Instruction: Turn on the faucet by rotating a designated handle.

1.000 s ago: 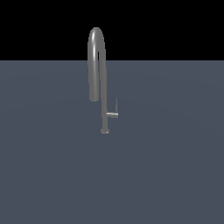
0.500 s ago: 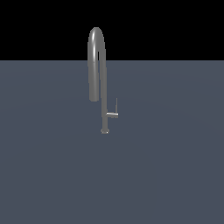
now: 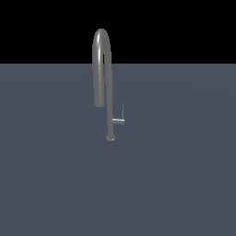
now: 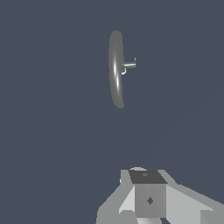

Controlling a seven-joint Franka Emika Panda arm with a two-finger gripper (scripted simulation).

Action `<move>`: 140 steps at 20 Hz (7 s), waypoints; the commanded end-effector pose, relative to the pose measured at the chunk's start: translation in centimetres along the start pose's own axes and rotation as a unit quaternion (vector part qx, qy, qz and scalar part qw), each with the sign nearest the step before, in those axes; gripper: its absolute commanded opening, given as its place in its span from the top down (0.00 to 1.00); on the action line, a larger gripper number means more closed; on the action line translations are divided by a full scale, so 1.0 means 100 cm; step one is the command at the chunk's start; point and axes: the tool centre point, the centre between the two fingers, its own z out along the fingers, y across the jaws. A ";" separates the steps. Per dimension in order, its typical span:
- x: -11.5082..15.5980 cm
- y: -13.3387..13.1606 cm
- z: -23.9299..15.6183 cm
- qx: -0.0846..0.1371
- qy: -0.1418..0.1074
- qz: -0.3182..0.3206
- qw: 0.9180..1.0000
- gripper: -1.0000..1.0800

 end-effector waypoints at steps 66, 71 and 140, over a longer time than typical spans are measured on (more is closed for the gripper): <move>0.258 0.056 0.306 0.492 -0.442 0.501 0.559 1.00; 0.258 0.056 0.303 0.490 -0.440 0.498 0.565 1.00; 0.186 0.071 0.408 0.491 -0.438 0.496 0.567 1.00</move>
